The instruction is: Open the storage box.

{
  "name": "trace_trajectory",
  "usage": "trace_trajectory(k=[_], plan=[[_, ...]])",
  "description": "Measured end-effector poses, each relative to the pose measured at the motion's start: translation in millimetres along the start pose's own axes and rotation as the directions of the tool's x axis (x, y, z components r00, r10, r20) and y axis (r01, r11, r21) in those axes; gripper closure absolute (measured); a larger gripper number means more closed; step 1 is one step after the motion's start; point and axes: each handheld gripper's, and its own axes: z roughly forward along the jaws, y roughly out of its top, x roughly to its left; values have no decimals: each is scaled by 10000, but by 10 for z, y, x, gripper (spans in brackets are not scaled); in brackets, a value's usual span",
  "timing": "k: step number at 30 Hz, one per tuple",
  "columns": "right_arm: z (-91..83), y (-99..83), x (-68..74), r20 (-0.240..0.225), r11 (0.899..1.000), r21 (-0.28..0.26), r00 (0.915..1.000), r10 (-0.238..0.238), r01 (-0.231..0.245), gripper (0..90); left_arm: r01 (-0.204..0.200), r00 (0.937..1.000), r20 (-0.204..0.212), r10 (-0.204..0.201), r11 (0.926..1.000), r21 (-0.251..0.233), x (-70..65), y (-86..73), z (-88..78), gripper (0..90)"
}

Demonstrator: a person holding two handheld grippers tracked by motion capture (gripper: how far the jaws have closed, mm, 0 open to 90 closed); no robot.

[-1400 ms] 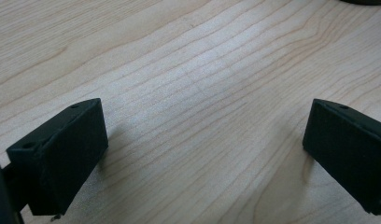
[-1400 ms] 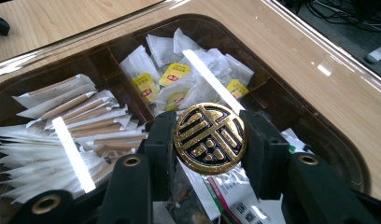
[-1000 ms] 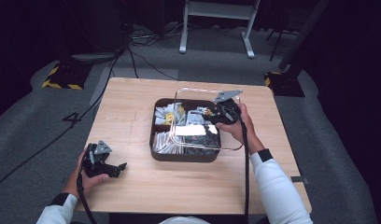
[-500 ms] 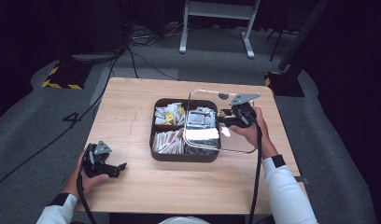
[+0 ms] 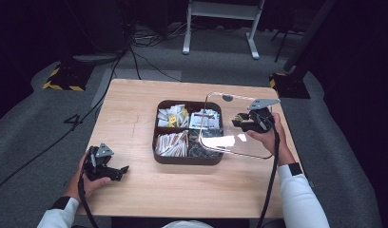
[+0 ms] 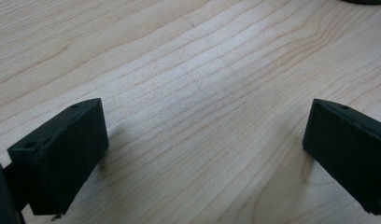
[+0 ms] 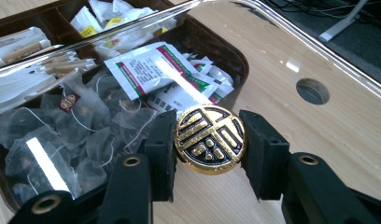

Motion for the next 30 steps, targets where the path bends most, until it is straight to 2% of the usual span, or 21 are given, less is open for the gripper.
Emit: trace_trajectory(k=[13,30], plan=[[-122,-208,-153,322,9992,84,9988,382,-385,587,1,10000,2,-1,10000,-1,0,0,0,4],[-250,-528,-373,752,9948,213,9923,981,-999,587,-5,10000,1,5,10000,1,1,0,0,4]])
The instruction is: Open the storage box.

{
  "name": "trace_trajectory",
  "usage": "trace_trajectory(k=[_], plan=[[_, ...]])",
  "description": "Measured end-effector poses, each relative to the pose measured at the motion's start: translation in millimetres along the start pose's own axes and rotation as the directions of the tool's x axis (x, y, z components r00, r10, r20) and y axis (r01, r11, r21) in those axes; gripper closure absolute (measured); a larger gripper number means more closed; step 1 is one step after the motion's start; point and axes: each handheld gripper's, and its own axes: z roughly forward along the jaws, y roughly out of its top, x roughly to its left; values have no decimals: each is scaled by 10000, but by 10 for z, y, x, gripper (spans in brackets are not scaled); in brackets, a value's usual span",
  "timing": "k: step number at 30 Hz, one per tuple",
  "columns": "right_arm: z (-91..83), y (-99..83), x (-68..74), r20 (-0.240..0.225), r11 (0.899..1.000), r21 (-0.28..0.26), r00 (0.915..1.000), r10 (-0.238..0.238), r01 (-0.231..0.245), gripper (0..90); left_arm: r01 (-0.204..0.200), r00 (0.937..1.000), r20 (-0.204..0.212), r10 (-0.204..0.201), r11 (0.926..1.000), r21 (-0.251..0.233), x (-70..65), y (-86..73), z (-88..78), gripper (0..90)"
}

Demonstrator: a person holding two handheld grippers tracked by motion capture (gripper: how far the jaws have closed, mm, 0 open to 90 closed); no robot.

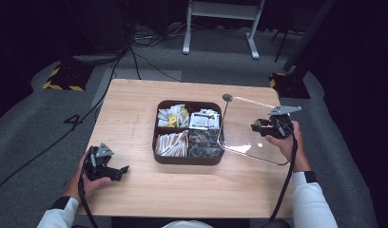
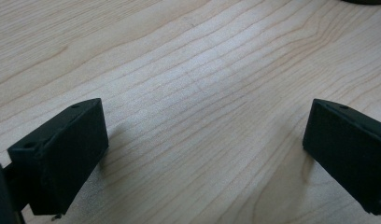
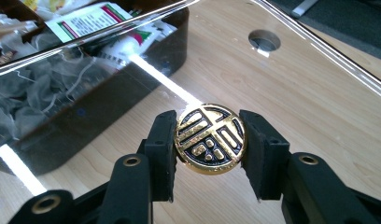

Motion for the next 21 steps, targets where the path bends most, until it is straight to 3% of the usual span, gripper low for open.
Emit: trace_trajectory(k=[21], plan=[[78,-283,-132,192,9984,431,9992,362,-370,587,3,10000,0,-3,10000,-1,0,0,0,4]])
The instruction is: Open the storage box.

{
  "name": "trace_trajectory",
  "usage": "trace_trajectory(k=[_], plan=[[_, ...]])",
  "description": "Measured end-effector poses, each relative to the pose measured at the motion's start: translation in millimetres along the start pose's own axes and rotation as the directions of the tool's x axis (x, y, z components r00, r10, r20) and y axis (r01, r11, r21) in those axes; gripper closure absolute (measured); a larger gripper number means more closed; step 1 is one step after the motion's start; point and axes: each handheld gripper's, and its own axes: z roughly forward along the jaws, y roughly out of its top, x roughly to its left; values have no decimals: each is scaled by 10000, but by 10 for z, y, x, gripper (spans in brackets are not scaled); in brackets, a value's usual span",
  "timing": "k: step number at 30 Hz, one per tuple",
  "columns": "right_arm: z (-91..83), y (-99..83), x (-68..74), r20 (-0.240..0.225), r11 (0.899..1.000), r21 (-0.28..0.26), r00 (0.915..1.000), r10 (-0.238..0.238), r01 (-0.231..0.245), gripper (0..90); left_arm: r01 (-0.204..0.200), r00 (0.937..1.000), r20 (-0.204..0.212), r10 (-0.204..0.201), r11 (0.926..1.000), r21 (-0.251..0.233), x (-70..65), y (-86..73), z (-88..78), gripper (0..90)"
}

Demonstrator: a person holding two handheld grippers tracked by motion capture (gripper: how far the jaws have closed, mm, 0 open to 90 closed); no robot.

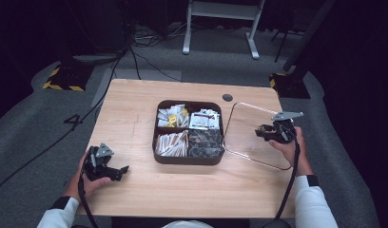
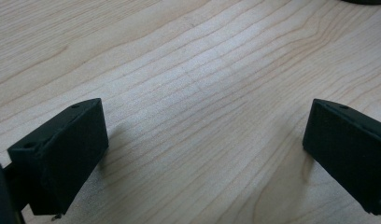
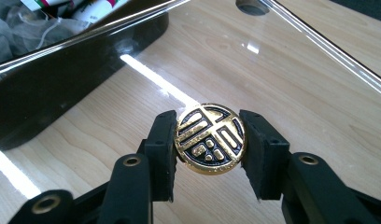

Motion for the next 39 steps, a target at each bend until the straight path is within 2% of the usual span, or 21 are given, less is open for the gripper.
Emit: trace_trajectory(k=[6,17,34,39], plan=[[31,-61,-49,-73,9998,14,9998,179,-179,587,4,10000,2,-4,10000,0,0,0,0,4],[30,-213,-147,91,9987,233,9989,450,-452,587,5,10000,2,-5,10000,2,0,0,0,4],[261,-448,-230,238,9928,1014,9978,620,-641,586,4,10000,2,-4,10000,1,0,0,0,4],[298,-484,-243,283,9925,1048,9978,596,-622,584,7,10000,2,-7,10000,2,-1,0,0,4]])
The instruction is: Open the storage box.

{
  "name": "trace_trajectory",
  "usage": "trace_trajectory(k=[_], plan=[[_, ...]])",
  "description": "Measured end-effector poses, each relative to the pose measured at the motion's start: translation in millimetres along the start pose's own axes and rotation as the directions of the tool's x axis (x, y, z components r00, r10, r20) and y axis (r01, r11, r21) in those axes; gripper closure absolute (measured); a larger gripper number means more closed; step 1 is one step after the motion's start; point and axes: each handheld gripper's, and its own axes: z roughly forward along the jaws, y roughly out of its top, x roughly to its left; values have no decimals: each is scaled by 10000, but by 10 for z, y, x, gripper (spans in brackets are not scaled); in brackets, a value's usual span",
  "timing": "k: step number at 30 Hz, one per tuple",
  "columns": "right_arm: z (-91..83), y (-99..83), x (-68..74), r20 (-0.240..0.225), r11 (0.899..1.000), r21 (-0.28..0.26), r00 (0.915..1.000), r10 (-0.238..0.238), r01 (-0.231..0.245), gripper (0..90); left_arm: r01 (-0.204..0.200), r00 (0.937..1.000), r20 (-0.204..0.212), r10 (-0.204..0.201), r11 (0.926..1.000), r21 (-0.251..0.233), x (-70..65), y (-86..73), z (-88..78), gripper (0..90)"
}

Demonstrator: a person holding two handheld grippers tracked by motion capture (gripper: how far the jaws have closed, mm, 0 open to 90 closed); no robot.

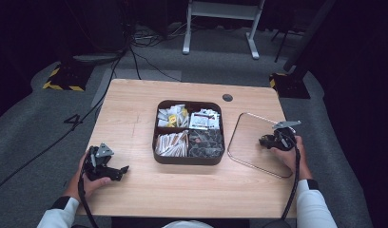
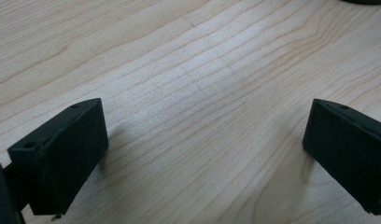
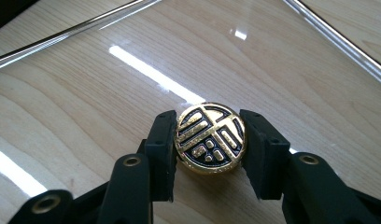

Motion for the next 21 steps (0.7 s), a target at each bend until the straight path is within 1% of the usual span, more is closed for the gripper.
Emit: trace_trajectory(k=[2,3,5,6,9,11,14,17,21], plan=[[3,-2,-4,-28,9999,-58,10000,83,-84,580,-4,10000,0,4,10000,1,0,0,0,4],[0,-2,-11,-96,9998,-157,9998,156,-157,555,0,10000,-1,0,10000,-1,0,0,0,4],[-44,5,-24,-515,9957,-732,9973,532,-569,496,7,10000,-1,-7,10000,-2,-1,0,0,4],[-55,12,-25,-482,9953,-805,9976,501,-539,474,7,10000,-1,-7,10000,-3,0,0,0,4],[-59,34,-11,-289,9967,-676,9987,430,-449,412,6,10000,0,-6,10000,-2,0,0,0,4],[-54,43,0,-175,9963,-697,9987,487,-498,363,-7,10000,-1,7,10000,0,1,0,0,4],[-61,64,15,-73,9955,-812,9988,479,-484,338,-7,10000,4,7,10000,-2,1,0,0,3],[-88,97,38,-126,9933,-1027,9986,516,-527,312,-57,10000,40,56,10000,39,6,3,-1,3],[-131,149,86,-104,9914,-1241,9992,398,-408,300,-50,10000,26,49,10000,17,4,2,0,3]])
